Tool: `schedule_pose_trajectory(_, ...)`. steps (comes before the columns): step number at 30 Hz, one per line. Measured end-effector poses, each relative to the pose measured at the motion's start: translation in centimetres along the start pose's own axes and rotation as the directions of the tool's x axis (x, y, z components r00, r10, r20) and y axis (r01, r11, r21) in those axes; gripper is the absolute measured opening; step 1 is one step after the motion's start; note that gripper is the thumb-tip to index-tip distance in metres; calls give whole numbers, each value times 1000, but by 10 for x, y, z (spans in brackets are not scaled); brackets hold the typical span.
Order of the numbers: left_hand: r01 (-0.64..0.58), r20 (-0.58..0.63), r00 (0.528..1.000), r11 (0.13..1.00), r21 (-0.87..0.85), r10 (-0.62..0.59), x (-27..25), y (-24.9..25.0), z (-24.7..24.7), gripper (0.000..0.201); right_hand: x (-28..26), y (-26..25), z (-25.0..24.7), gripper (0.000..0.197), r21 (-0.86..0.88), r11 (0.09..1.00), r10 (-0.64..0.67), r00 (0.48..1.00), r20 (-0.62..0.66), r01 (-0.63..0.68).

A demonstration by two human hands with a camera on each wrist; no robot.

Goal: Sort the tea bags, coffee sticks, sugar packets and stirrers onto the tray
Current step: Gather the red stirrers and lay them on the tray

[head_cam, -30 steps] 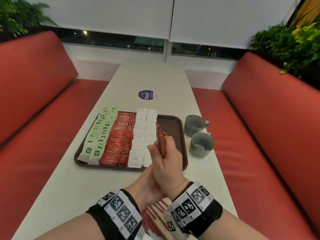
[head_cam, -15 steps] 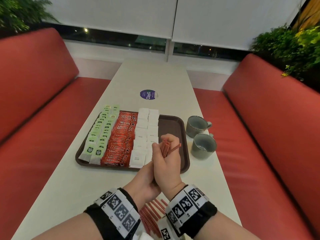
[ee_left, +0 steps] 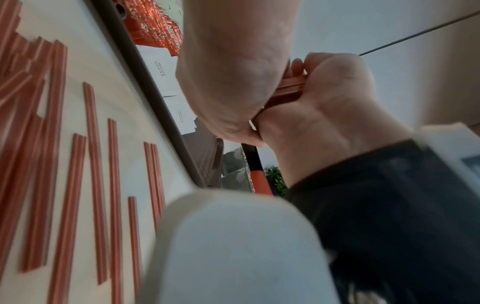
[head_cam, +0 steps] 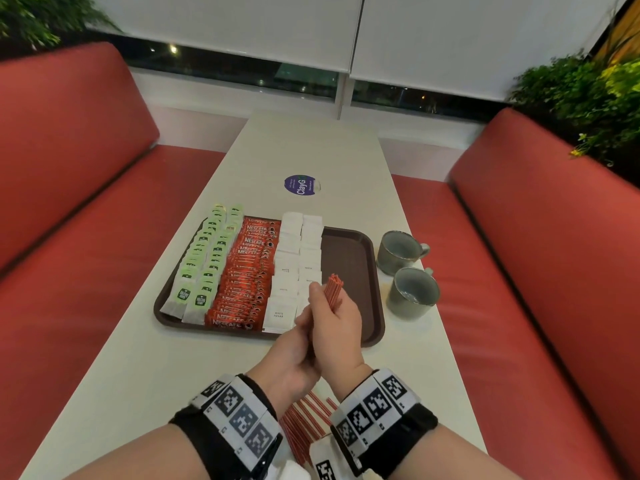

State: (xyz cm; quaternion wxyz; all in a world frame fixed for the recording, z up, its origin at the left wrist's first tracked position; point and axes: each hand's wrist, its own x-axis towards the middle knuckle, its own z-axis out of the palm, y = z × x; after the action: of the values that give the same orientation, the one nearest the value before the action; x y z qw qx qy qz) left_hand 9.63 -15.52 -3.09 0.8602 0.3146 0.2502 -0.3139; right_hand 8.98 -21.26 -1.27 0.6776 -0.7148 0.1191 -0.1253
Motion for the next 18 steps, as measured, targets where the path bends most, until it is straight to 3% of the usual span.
schedule_pose_trajectory(6,-27,-14,1000,1000,-4,27,4,10,3,30,7,-8,-1,15,-78,994,-78,996,-38,75)
schedule_pose_trajectory(14,-14,-43,999,999,-43,12,9,16,6,47,17,4,12,15,14,991,131,991,1,-131)
schedule_pose_trajectory(18,-56,-24,998,995,76,58,18,35,4,61,44,-2,11,21,73,972,220,974,58,-224)
